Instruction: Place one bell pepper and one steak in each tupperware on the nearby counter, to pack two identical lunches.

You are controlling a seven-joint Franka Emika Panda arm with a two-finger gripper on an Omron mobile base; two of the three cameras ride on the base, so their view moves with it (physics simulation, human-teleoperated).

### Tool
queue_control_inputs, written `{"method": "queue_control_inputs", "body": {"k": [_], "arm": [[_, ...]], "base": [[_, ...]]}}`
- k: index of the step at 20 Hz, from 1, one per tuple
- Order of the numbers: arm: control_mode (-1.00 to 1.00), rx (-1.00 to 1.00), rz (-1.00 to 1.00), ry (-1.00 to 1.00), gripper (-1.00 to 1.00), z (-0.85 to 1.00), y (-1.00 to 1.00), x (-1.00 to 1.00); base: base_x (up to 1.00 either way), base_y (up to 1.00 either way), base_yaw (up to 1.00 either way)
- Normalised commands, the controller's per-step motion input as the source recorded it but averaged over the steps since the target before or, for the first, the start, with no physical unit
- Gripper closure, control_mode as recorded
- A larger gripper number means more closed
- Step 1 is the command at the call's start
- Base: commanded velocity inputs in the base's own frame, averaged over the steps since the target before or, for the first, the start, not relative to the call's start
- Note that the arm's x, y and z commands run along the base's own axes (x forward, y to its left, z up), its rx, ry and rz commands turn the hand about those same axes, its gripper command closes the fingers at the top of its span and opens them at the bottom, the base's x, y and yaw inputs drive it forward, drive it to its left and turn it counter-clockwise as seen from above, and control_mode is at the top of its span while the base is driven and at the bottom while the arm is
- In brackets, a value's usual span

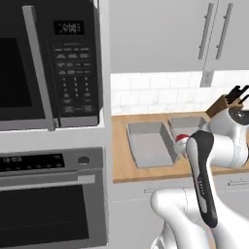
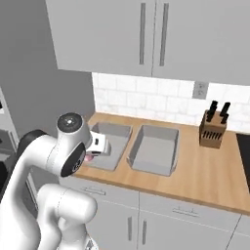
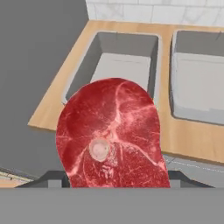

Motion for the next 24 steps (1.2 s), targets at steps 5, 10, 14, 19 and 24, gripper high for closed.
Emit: {"method": "queue_control_inputs", "body": {"k": [5, 10, 14, 19, 24], "arm": [[1.0, 0.0, 0.0, 0.0, 1.0, 0.0, 0.0, 0.0], [-1.0, 0.0, 0.02, 0.0, 1.0, -0.04, -0.03, 0.19], [-1.0, 0.0, 0.04, 0.0, 1.0, -0.3, -0.09, 0.94], [-1.0, 0.0, 0.02, 0.06, 1.0, -0.24, -0.4, 0.93], [-1.0, 0.0, 0.03, 0.16, 1.0, -0.24, -0.63, 0.67]], "base": [[0.62, -0.96, 0.14], [0.66, -0.34, 0.09], [0.0, 0.0, 0.0], [0.0, 0.0, 0.0], [0.0, 0.0, 0.0]]}}
